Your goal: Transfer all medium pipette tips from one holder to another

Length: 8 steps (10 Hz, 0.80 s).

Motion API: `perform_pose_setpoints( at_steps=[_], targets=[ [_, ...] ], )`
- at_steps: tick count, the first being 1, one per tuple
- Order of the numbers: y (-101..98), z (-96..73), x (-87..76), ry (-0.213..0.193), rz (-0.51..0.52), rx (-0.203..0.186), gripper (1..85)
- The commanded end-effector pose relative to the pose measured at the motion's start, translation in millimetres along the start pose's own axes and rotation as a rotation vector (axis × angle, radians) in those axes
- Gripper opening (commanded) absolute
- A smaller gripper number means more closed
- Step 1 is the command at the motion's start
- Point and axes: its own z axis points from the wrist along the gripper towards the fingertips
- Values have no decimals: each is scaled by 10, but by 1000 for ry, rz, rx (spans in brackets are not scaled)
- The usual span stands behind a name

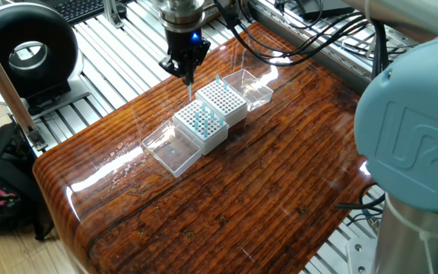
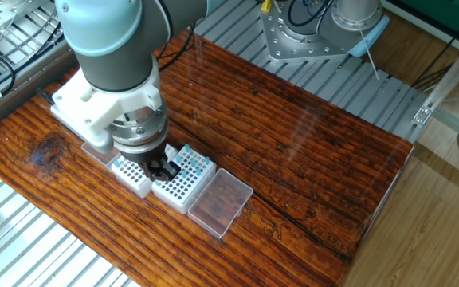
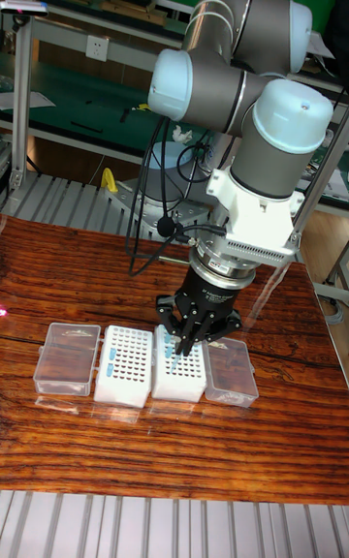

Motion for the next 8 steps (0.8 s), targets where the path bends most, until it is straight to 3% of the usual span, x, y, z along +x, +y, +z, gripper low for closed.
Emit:
perform_pose_setpoints(
  at_steps=[1,8],
  targets=[
    [-14,17,26,8,-1,-5,83],
    [1,84,3,5,-6,-16,83]
  ],
)
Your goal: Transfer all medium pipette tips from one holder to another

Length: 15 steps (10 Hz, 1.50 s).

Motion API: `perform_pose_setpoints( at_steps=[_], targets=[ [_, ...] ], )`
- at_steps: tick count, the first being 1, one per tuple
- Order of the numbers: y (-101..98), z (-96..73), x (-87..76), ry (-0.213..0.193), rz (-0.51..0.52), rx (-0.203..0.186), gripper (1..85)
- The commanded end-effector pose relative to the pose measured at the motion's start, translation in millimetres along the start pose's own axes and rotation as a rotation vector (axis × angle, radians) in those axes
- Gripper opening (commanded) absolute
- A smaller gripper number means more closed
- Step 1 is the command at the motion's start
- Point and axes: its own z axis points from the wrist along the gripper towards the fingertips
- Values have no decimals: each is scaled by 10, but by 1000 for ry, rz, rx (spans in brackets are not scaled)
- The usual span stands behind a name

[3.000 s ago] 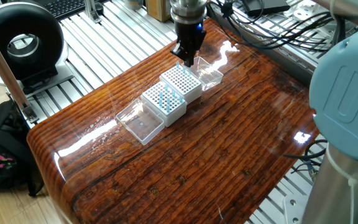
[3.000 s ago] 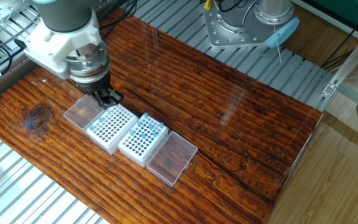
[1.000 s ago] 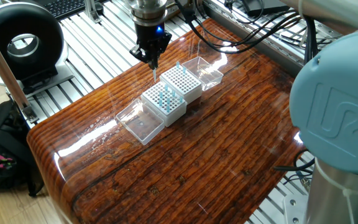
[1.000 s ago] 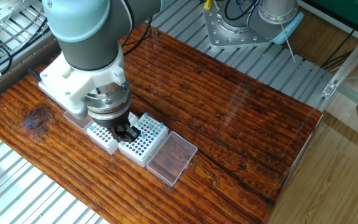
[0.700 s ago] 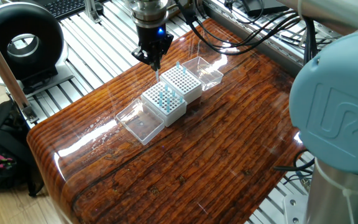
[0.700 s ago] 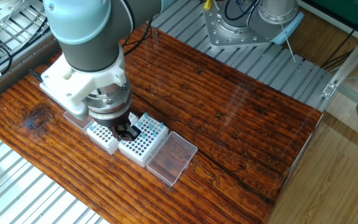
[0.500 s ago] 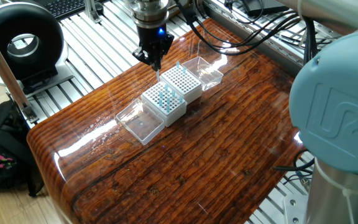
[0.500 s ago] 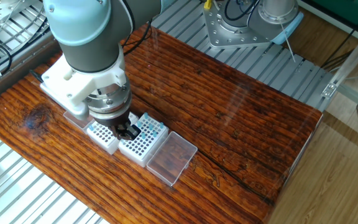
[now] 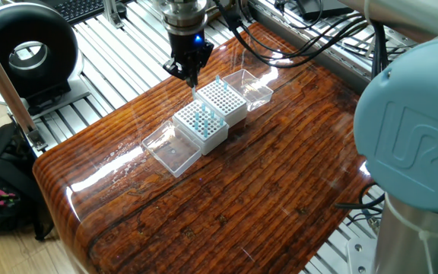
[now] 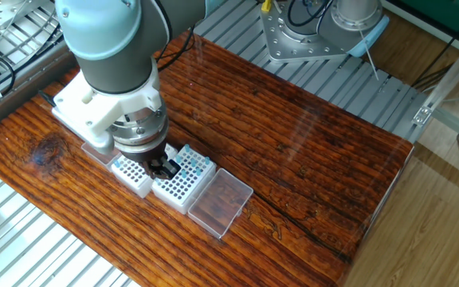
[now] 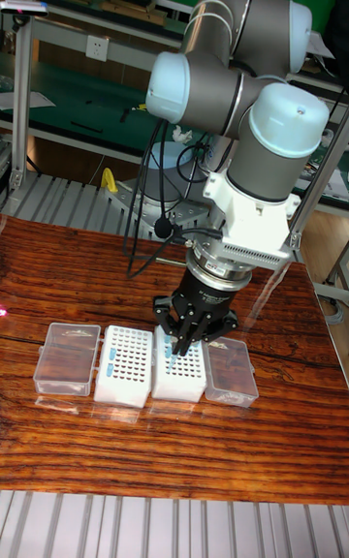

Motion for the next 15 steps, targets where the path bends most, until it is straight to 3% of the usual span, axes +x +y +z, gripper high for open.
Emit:
perform_pose_setpoints(
  at_steps=[1,2,4,9,10,13,15],
  targets=[
    [24,35,-19,-2,1,-15,83],
    [26,56,-26,-2,-4,-18,83],
    [122,103,-34,-3,-27,-68,197],
    [-9,175,-68,-3,-50,-22,257],
    [-121,147,-85,0,-65,-1,253],
    [-478,188,-133,0,-122,13,253],
    [-807,231,-82,5,-152,70,253]
  ],
)
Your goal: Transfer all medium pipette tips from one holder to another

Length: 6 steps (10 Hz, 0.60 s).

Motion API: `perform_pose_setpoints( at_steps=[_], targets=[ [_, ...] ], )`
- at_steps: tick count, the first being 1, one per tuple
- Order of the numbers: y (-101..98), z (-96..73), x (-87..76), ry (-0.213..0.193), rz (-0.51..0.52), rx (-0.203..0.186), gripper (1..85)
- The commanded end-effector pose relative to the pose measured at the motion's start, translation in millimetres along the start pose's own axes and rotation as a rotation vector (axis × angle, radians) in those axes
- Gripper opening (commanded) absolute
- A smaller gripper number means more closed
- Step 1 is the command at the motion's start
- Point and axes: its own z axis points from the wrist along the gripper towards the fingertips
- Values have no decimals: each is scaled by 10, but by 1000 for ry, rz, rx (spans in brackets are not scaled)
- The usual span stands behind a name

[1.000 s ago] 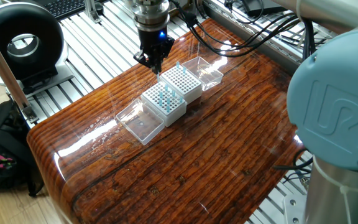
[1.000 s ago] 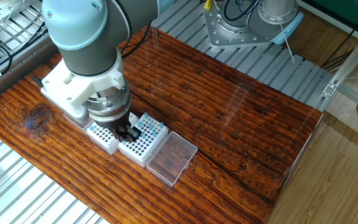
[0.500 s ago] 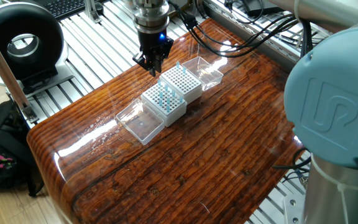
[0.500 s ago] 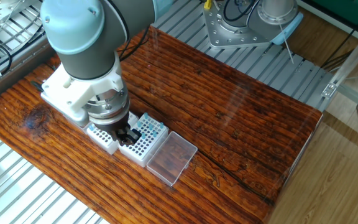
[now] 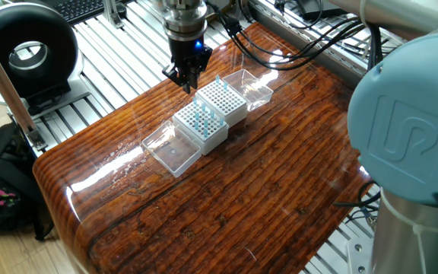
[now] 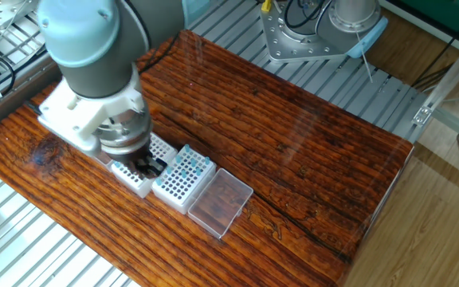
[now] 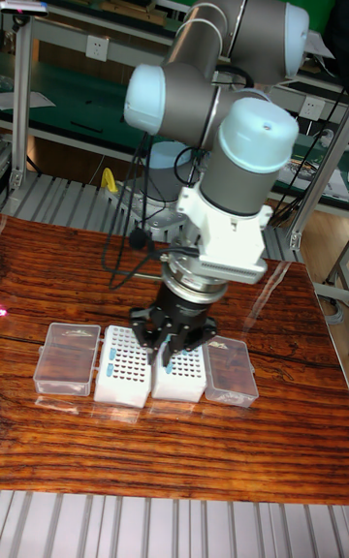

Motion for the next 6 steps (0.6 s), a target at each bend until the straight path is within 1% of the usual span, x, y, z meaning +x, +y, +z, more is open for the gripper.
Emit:
perform_pose_setpoints(
  at_steps=[1,2,3,5,6],
  targets=[
    [-468,101,120,9,-46,61,253],
    [-570,142,174,9,-61,69,267],
    [-620,152,231,8,-77,61,293],
    [-544,186,295,8,-68,10,307],
    [-473,203,329,13,-58,-25,307]
  ],
)
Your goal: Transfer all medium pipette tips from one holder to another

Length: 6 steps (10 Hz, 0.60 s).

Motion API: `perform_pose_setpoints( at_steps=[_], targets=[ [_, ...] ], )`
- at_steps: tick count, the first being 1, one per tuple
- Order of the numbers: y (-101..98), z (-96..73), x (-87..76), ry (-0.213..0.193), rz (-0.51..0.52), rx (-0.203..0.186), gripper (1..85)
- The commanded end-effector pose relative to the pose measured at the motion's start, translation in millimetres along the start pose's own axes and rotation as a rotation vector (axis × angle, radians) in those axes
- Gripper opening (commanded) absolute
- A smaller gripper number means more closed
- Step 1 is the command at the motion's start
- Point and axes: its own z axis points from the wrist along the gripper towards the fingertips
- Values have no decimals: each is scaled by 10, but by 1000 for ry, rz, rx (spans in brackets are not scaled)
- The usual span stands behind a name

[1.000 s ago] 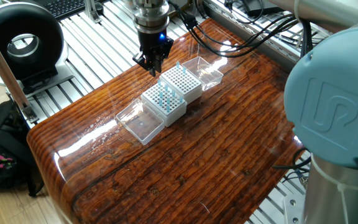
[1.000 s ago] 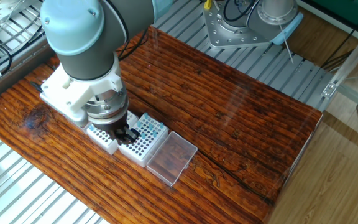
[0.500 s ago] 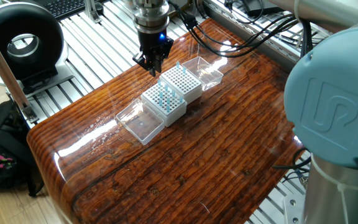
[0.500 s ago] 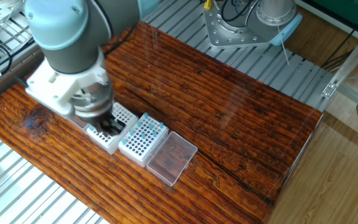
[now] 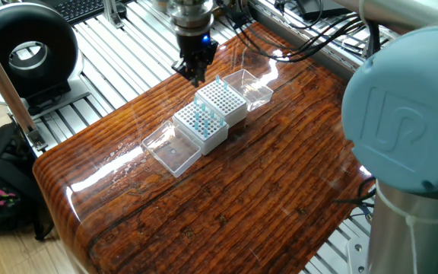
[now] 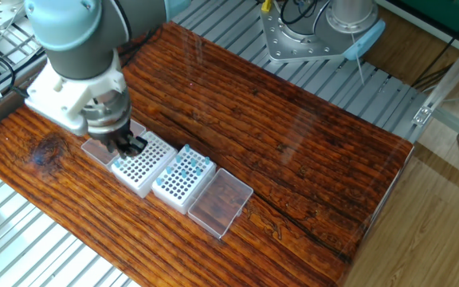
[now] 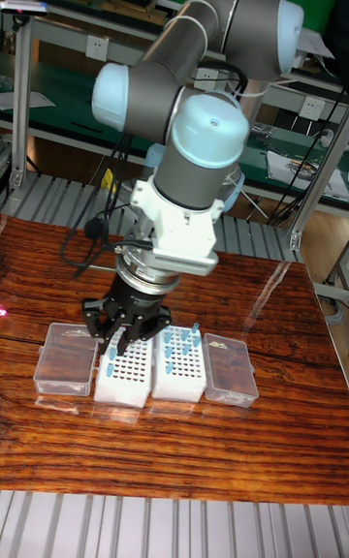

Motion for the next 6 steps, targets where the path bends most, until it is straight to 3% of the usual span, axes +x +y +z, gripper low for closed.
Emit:
perform_pose_setpoints(
  at_steps=[1,6],
  targets=[
    [30,46,121,1,5,-63,307],
    [56,77,184,-9,0,-73,307]
  ],
)
